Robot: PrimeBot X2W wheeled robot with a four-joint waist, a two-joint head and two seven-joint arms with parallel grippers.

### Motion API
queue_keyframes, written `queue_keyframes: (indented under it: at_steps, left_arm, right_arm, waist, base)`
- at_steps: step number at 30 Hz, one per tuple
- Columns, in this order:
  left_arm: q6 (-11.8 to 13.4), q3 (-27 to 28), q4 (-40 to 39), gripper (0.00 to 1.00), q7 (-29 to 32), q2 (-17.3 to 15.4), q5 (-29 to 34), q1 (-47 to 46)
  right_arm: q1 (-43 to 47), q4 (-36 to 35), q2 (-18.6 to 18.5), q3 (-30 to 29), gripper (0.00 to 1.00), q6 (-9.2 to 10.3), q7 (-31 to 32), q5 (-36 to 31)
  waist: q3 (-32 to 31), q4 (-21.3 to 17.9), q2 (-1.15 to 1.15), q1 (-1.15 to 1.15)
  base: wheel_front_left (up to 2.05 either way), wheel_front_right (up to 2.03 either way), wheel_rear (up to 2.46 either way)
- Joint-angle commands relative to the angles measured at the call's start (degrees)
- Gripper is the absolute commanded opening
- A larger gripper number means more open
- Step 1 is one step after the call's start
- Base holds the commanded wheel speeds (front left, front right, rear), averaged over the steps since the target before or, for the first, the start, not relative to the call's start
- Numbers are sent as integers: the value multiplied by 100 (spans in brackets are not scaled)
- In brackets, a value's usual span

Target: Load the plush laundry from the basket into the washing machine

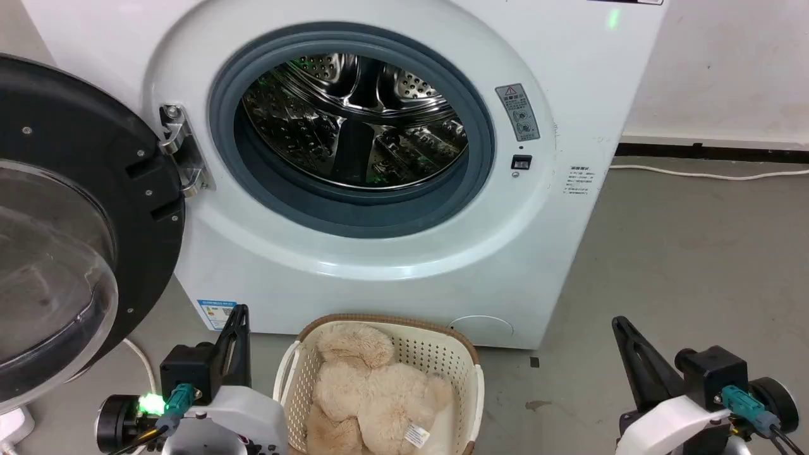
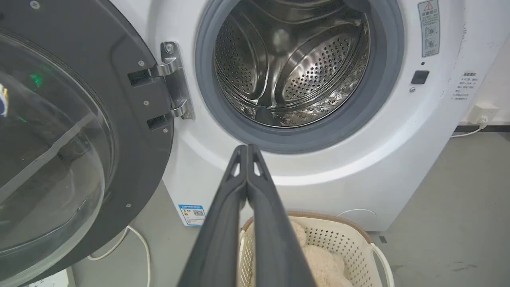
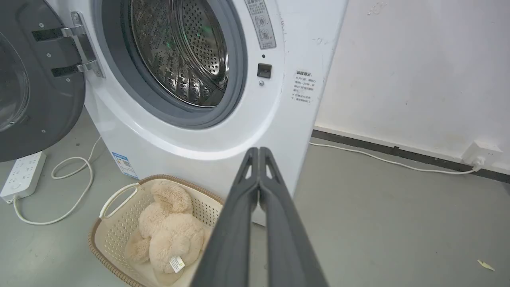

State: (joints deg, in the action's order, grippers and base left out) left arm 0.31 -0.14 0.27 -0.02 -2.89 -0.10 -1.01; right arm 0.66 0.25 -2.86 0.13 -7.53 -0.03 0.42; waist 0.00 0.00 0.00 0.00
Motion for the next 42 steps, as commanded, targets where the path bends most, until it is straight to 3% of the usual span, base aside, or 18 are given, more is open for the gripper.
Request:
queue_keyframes:
  at_steps: [1,42]
  left_arm:
    - [-31,14,-27,0,2,2,10,101]
    - [-31,14,-27,0,2,2,10,101]
  right_arm:
    - [-66,-25,-1,-13,0,4,3,-42]
    - [-66,-25,-1,-13,0,4,3,-42]
  waist:
    - [0,0,0,0]
    - [0,0,0,0]
  base:
    - [0,0,0]
    - [0,0,0]
